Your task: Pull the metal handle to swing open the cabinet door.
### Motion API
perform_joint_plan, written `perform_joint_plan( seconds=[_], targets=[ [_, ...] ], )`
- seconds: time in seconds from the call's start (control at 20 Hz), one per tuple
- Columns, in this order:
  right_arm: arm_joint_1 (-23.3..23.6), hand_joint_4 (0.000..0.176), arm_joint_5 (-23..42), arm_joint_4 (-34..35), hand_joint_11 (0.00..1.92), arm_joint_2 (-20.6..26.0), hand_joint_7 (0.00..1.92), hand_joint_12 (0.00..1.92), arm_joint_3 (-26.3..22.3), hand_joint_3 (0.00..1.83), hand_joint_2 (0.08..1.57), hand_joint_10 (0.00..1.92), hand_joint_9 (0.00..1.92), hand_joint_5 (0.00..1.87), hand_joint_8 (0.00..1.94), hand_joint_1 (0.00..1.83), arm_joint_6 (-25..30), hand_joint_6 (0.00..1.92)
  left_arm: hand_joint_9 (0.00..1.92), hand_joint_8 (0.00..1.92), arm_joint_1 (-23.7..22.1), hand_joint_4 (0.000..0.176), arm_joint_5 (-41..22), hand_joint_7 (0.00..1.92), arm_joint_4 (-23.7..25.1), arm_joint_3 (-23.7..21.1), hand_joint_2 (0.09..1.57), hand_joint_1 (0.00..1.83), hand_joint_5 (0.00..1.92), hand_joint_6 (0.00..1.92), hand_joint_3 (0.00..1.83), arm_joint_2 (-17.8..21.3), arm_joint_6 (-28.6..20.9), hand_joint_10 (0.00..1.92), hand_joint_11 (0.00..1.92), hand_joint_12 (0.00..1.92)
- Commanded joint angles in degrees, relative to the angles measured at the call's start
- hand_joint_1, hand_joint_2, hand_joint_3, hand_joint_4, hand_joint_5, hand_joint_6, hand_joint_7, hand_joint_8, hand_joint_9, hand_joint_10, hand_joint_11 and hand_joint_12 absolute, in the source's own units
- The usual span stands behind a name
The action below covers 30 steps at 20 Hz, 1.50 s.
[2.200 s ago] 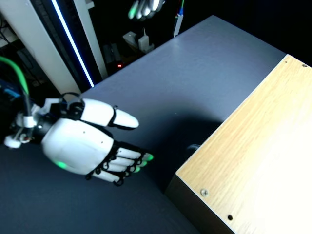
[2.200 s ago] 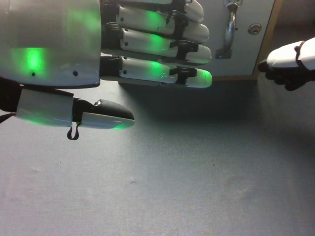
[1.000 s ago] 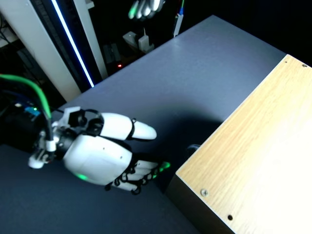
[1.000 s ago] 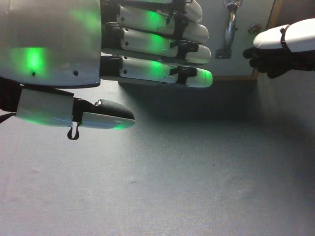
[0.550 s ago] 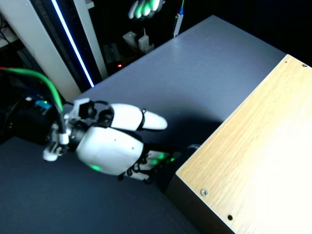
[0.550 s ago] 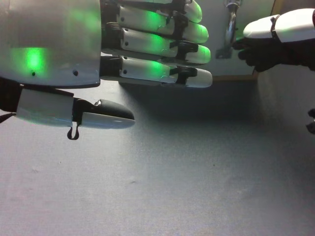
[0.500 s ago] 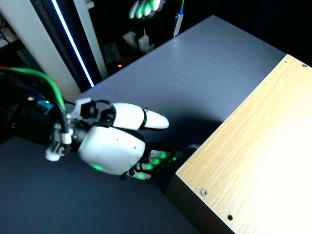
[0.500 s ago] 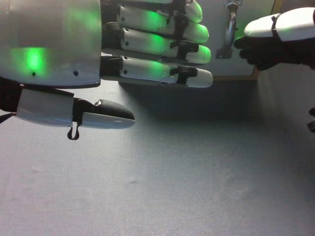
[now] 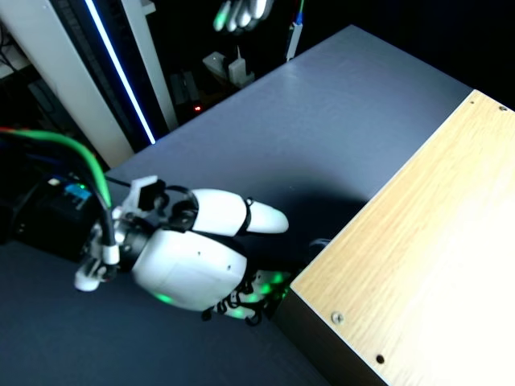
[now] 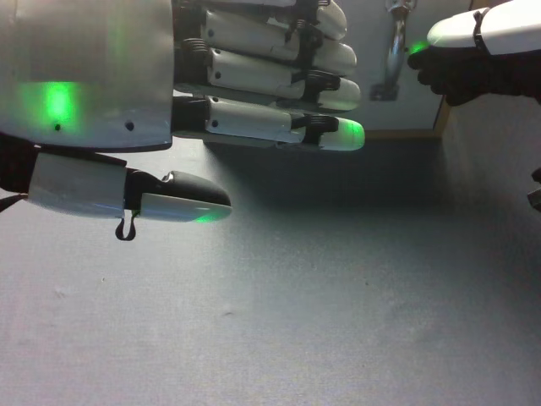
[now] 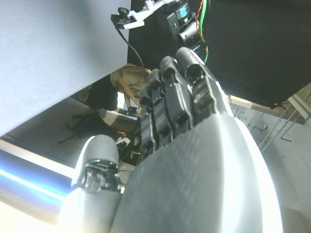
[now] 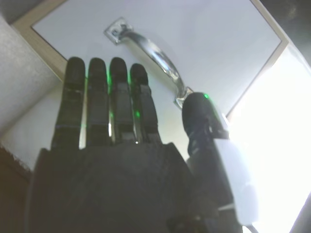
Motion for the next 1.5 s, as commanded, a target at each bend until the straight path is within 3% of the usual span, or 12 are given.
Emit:
perform_joint_plan(
  seconds=[0.0, 0.7, 1.45],
  targets=[
    [0.92, 0.000, 4.29, 1.08, 0.00, 0.27, 0.36, 0.83, 0.53, 0.00, 1.53, 0.01, 0.31, 0.34, 0.00, 0.00, 0.52, 0.01, 0.30, 0.00, -0.46, 0.000, -1.41, 0.33, -5.62, -0.02, 1.57, 0.00, 0.32, 0.01, 0.02, 0.37, 0.52, 0.00, 0.00, 0.70],
    [-2.08, 0.000, 11.24, 6.32, 0.00, -1.08, 0.35, 0.83, -0.68, 0.00, 1.54, 0.00, 0.31, 0.34, 0.00, 0.00, 0.52, 0.00, 0.28, 0.00, -0.46, 0.000, -1.41, 0.31, -5.62, -0.02, 1.57, 0.00, 0.30, 0.00, 0.02, 0.37, 0.52, 0.00, 0.00, 0.64],
    [-4.60, 0.000, 13.64, 6.32, 0.00, 2.90, 0.35, 0.85, -6.43, 0.00, 1.54, 0.00, 0.31, 0.35, 0.00, 0.00, 0.52, 0.00, 0.28, 0.00, -0.46, 0.000, -1.41, 0.31, -5.62, -0.02, 1.57, 0.00, 0.30, 0.00, 0.03, 0.37, 0.52, 0.00, 0.00, 0.64]
  ],
)
